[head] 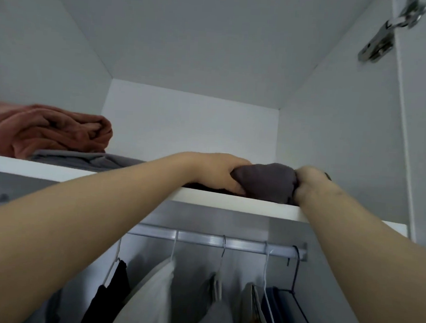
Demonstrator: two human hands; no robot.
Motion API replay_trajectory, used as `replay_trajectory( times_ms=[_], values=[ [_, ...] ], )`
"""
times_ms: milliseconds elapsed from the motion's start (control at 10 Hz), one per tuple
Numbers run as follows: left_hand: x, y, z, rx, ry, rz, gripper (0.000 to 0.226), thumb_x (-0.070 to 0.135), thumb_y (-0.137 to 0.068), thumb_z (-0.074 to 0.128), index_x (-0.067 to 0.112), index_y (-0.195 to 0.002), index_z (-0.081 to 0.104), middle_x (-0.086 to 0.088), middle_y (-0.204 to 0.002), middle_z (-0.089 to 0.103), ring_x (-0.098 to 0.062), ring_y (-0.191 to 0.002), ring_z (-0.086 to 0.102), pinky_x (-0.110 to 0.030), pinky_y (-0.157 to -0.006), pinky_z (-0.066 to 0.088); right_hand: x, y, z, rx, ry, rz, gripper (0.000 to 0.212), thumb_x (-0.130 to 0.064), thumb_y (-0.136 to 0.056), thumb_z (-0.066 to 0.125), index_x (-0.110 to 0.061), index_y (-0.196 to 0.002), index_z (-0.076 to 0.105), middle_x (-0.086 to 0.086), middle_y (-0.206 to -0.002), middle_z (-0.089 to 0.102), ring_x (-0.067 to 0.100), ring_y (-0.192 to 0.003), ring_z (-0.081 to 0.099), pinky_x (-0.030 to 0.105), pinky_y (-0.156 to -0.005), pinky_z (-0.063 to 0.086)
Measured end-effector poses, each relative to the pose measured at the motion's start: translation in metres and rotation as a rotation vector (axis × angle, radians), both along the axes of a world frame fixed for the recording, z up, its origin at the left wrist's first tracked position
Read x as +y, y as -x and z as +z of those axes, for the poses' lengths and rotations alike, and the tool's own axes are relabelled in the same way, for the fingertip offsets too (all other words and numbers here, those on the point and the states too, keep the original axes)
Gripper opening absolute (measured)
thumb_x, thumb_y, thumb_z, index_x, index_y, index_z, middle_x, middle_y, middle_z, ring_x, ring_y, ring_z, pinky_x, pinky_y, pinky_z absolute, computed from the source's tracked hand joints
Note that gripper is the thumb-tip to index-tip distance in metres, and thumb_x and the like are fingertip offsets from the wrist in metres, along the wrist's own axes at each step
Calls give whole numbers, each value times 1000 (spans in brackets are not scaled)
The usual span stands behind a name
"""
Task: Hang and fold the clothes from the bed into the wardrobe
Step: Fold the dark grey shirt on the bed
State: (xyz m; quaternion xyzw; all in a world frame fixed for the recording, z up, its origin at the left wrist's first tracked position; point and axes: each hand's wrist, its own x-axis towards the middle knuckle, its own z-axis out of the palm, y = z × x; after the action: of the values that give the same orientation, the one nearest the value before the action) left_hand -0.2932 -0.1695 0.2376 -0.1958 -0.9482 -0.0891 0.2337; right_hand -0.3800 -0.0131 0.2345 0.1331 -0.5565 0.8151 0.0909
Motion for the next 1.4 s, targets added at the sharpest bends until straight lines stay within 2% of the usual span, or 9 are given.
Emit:
replay_trajectory(
  times_ms=[100, 200, 300, 400, 600, 800, 1000, 1100, 1400],
  values=[
    [-8, 5, 8, 79, 69, 155, 21, 9, -88, 54, 20, -106, 57, 4, -102, 57, -18, -98, 51, -24, -80, 36, -3, -3, -1, 10, 90, -36, 46, -1, -88, 45, -18, -129, 34, 5, -134, 47, 23, -112, 53, 45, -96, 47],
    [-32, 4, 15, 223, 130, 476, 15, 18, -92, 46, 30, -94, 55, 3, -104, 57, -18, -95, 47, -28, -83, 36, -2, -34, -7, 174, -64, -80, 31, -11, -87, 57, -12, -114, 42, 11, -89, 58, 20, -59, 59, 27, -44, 51],
    [-47, -8, 15, 241, 172, 716, 22, 9, -84, 49, 28, -87, 60, 2, -90, 57, -19, -79, 49, -26, -69, 37, 9, -43, -14, 359, -352, -283, 17, -21, -88, 51, -11, -73, 51, 5, -56, 52, 19, -41, 45, 21, -43, 39],
    [-58, -27, 18, 389, -221, 481, 43, -5, -86, 38, 22, -101, 68, -1, -120, 60, -18, -102, 53, -22, -79, 37, 24, -45, -21, 652, -483, -823, 9, -23, -86, 46, -19, -78, 49, -1, -73, 52, 28, -76, 49, 31, -62, 33],
    [-22, -39, 6, 62, -229, 11, 28, 38, -89, 58, 38, -115, 50, 11, -122, 53, -5, -111, 52, -14, -87, 39, 18, -41, -24, 698, -1128, -585, 25, -56, -85, 44, -44, -100, 59, -12, -133, 47, 23, -127, 34, 44, -103, 28],
    [-35, -35, -4, 220, 189, 383, 39, 1, -84, 40, 23, -106, 65, 1, -110, 64, -14, -91, 49, -25, -78, 38, 16, -47, -24, 703, -1286, -183, 29, -40, -91, 49, -39, -119, 55, -13, -111, 55, 14, -107, 49, 28, -88, 35],
    [-44, -35, -10, 263, 53, 525, 38, 2, -79, 39, 19, -99, 67, -2, -111, 65, -25, -100, 57, -38, -86, 49, -4, -43, -22, 681, -1281, -48, 35, -25, -93, 47, -35, -126, 53, -10, -123, 55, 15, -116, 47, 28, -96, 34],
    [-46, -36, -10, 248, -63, 509, 20, 8, -77, 46, 20, -66, 57, 2, -73, 57, -19, -71, 52, -25, -55, 37, -5, -38, -24, 653, -1232, -5, 24, -24, -92, 47, -41, -108, 52, -10, -120, 56, 14, -116, 48, 29, -99, 34],
    [-30, -55, -30, 171, -15, 549, 27, 41, -90, 37, 24, -93, 59, 4, -84, 55, -17, -80, 52, -26, -59, 34, -1, -69, -47, 691, -1386, -508, 42, -43, -97, 20, -42, -131, 43, -7, -136, 50, 24, -120, 47, 37, -87, 30]
  ],
)
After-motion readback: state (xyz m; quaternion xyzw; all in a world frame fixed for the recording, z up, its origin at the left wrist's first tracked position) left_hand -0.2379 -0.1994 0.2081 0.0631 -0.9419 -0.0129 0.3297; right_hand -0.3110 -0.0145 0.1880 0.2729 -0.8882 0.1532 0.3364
